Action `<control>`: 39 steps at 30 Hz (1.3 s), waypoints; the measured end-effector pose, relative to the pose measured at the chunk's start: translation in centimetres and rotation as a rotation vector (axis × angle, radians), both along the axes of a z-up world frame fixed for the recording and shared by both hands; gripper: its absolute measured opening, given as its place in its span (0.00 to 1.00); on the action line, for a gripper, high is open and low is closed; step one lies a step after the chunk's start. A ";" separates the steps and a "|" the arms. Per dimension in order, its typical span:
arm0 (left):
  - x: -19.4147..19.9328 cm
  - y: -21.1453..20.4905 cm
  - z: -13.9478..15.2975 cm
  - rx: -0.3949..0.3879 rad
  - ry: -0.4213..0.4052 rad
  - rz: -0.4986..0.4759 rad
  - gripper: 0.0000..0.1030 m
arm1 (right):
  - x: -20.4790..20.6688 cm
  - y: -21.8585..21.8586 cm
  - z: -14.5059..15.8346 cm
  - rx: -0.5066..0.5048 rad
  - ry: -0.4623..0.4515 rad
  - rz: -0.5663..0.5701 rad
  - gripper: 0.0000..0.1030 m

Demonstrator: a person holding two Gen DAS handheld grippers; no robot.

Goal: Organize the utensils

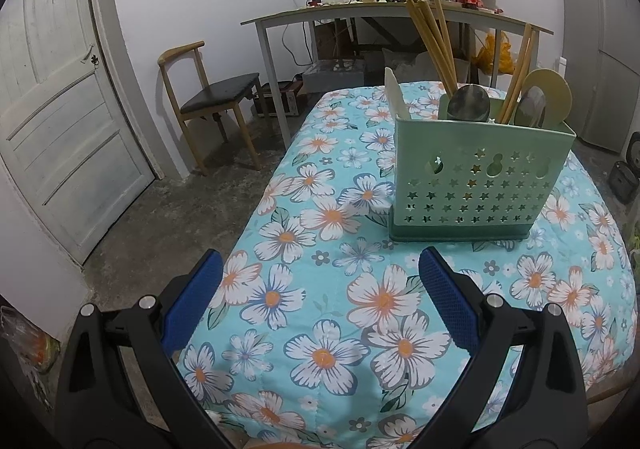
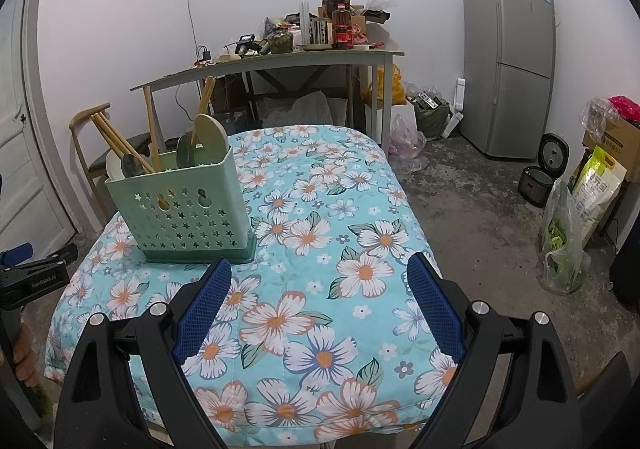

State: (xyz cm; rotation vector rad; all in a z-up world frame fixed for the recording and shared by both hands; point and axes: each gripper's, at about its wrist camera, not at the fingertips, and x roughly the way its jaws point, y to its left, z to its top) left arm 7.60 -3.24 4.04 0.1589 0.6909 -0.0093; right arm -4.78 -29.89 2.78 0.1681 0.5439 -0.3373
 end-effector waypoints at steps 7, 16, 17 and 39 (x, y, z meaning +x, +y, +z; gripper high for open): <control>0.1 0.0 0.0 0.001 0.002 -0.001 0.92 | 0.2 0.2 0.3 -0.001 0.002 0.005 0.85; 0.3 0.0 -0.2 0.001 0.008 -0.002 0.92 | 0.2 0.2 0.4 -0.002 0.000 0.005 0.85; 0.2 0.0 -0.2 0.001 0.008 -0.002 0.92 | 0.2 0.2 0.4 -0.001 0.000 0.006 0.85; 0.3 0.1 -0.3 0.004 0.014 -0.003 0.92 | 0.1 0.2 0.5 -0.004 -0.001 0.006 0.85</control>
